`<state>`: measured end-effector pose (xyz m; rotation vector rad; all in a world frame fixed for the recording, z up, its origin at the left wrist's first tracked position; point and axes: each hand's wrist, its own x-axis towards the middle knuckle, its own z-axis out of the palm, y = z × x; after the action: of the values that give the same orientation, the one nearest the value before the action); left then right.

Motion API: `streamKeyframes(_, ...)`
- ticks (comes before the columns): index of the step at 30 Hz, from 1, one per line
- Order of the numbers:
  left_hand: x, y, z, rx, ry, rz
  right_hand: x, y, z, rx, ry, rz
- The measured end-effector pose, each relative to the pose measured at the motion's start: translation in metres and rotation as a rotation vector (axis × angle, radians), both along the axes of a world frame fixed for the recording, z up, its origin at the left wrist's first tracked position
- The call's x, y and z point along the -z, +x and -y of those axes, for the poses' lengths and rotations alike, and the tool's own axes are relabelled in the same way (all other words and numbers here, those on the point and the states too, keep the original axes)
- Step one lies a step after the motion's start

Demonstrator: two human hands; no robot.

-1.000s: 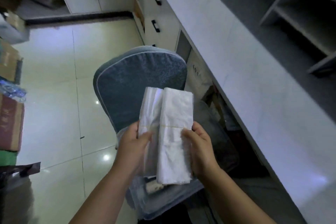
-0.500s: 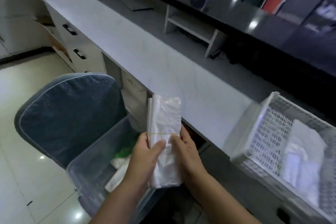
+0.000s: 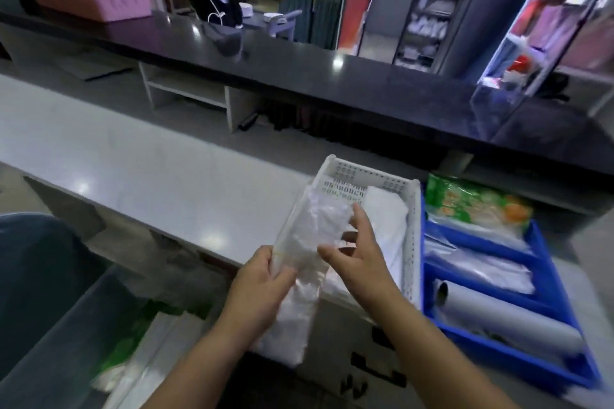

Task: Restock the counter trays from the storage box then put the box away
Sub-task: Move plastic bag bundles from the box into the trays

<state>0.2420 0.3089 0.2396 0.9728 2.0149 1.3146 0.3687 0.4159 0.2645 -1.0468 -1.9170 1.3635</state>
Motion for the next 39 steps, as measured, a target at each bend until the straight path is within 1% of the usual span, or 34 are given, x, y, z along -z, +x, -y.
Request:
streamKeyframes(1,-0.002,0.017,-0.011,0.030,-0.029,-0.093,-0.004,0.022,-0.010,0.039,0.095,0.042)
streamKeyframes(2,-0.005,0.034,-0.022,0.071,-0.058,-0.187,-0.008,0.045,-0.019,0.068,0.234,0.113)
streamKeyframes(4,-0.010,0.069,-0.043,0.178,-0.105,-0.417,-0.018,0.089,-0.037,0.071,0.562,0.262)
streamKeyframes(6,-0.017,0.104,-0.064,0.277,-0.127,-0.630,-0.030,0.127,-0.055,0.016,0.891,0.399)
streamKeyframes(8,-0.026,0.138,-0.084,0.335,-0.115,-0.808,-0.042,0.157,-0.070,-0.109,1.114,0.572)
streamKeyframes(9,-0.032,0.154,-0.095,0.343,-0.086,-0.909,-0.046,0.170,-0.077,-0.187,1.157,0.654)
streamKeyframes(10,-0.037,0.168,-0.104,0.344,-0.041,-1.008,-0.049,0.181,-0.085,-0.260,1.152,0.726)
streamKeyframes(12,-0.050,0.194,-0.118,0.369,0.011,-1.154,-0.052,0.202,-0.099,-0.379,1.066,0.863)
streamKeyframes(15,-0.056,0.222,-0.136,0.448,-0.012,-1.296,-0.052,0.225,-0.116,-0.402,1.018,0.985)
streamKeyframes(17,-0.055,0.234,-0.147,0.459,-0.010,-1.325,-0.050,0.237,-0.126,-0.382,0.988,0.971)
streamKeyframes(20,-0.048,0.243,-0.164,0.465,-0.015,-1.310,-0.043,0.253,-0.141,-0.347,0.953,0.913)
streamKeyframes(22,-0.048,0.241,-0.176,0.504,-0.021,-1.260,-0.041,0.264,-0.152,-0.327,0.921,0.884)
streamKeyframes(24,-0.047,0.233,-0.188,0.535,-0.024,-1.142,-0.042,0.275,-0.164,-0.310,0.899,0.901)
streamKeyframes(27,-0.038,0.216,-0.211,0.580,-0.027,-1.096,-0.043,0.290,-0.181,-0.234,0.874,0.962)
streamKeyframes(29,-0.036,0.213,-0.227,0.635,0.035,-1.125,-0.043,0.294,-0.189,-0.197,0.844,0.966)
streamKeyframes(31,-0.041,0.214,-0.247,0.671,0.075,-1.207,-0.043,0.292,-0.200,-0.162,0.820,0.944)
streamKeyframes(33,-0.044,0.214,-0.268,0.683,0.105,-1.209,-0.040,0.291,-0.213,-0.136,0.817,0.963)
streamKeyframes(37,-0.037,0.213,-0.302,0.711,0.144,-1.063,-0.030,0.289,-0.237,-0.076,0.847,1.052)
streamKeyframes(39,-0.031,0.210,-0.312,0.690,0.170,-0.904,-0.028,0.293,-0.247,-0.029,0.835,1.084)
